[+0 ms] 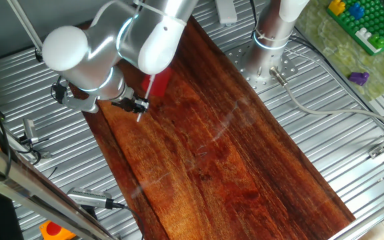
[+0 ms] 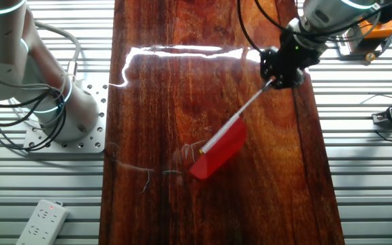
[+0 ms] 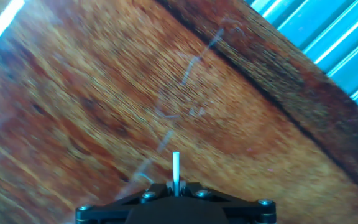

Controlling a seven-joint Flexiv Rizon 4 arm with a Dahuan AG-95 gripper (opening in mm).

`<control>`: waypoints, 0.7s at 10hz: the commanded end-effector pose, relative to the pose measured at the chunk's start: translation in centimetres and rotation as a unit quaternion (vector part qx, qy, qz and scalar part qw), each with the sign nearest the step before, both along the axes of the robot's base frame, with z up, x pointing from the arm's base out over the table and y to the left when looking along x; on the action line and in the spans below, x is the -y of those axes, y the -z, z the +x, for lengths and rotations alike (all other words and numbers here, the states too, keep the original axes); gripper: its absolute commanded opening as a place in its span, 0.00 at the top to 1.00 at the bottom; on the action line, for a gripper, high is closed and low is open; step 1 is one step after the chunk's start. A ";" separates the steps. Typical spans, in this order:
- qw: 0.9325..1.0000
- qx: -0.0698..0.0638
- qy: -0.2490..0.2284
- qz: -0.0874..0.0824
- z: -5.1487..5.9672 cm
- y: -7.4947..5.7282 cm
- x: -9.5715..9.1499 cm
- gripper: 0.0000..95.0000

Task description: Wave the flag

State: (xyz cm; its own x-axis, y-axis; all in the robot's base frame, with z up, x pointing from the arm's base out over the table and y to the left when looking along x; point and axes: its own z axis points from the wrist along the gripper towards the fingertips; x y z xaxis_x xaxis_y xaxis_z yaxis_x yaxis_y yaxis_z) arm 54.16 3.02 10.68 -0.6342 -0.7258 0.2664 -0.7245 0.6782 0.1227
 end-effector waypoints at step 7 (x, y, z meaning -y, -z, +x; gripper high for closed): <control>0.998 0.007 0.069 0.013 -0.1 1.5 -0.2 1.00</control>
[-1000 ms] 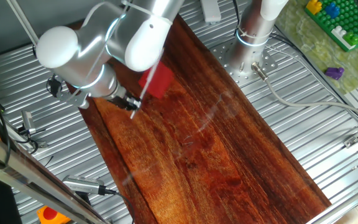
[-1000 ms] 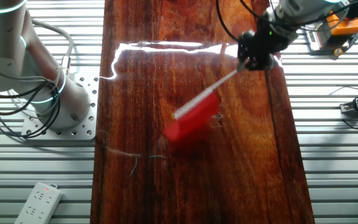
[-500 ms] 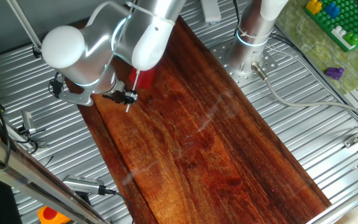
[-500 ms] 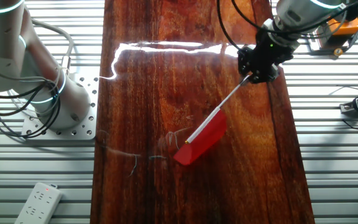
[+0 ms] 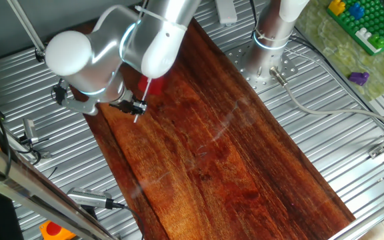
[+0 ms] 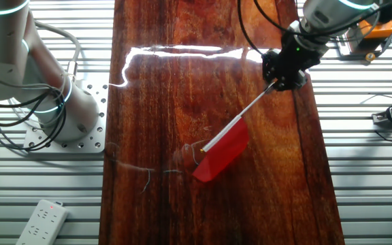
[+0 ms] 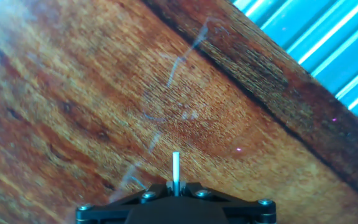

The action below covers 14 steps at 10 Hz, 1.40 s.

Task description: Wave the flag

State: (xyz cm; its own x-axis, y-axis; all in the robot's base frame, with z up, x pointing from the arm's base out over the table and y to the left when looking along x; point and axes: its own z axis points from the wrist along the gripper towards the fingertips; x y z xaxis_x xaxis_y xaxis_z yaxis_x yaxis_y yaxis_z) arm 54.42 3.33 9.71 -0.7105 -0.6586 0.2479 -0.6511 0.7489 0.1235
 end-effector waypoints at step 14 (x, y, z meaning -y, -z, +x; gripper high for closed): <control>0.999 0.018 0.043 0.001 -2.9 7.1 -1.0 1.00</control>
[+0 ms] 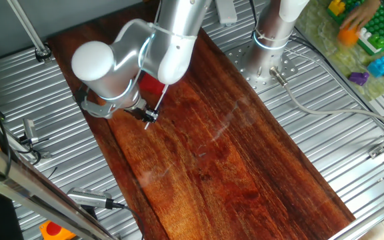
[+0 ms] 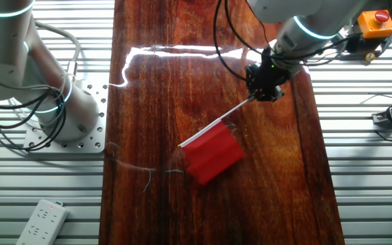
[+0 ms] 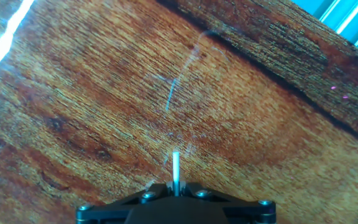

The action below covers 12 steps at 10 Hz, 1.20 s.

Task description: Wave the flag

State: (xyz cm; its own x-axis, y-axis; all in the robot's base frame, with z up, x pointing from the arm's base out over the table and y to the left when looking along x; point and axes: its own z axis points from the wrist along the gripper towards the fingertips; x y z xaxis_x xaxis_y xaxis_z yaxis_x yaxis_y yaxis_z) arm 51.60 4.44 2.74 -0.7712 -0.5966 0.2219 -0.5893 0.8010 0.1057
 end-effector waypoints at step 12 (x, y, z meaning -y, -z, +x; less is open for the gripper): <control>1.000 -0.001 -0.003 0.016 0.3 1.9 -0.3 0.80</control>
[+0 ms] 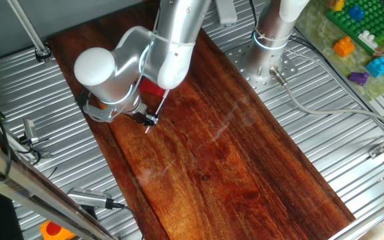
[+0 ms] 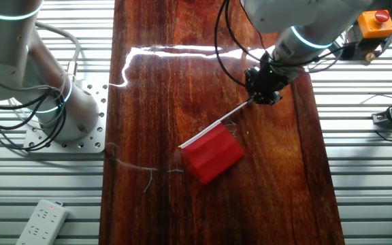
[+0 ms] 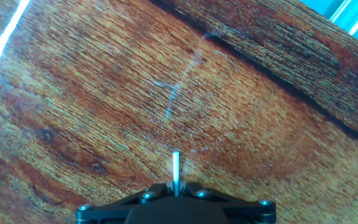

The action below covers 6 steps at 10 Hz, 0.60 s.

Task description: Wave the flag

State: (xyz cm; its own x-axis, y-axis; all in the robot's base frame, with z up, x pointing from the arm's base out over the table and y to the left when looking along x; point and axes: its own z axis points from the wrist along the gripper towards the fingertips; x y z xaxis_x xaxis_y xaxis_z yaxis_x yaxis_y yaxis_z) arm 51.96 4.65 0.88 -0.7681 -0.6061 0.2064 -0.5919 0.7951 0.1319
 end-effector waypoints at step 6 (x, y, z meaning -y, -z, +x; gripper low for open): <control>1.000 -0.002 -0.020 0.004 -0.5 -1.7 -0.4 0.40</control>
State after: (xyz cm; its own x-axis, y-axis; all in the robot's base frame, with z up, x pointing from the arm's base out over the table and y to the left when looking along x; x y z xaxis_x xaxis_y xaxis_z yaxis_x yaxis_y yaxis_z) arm 51.41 5.10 2.74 -0.7413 -0.6394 0.2041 -0.6236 0.7686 0.1426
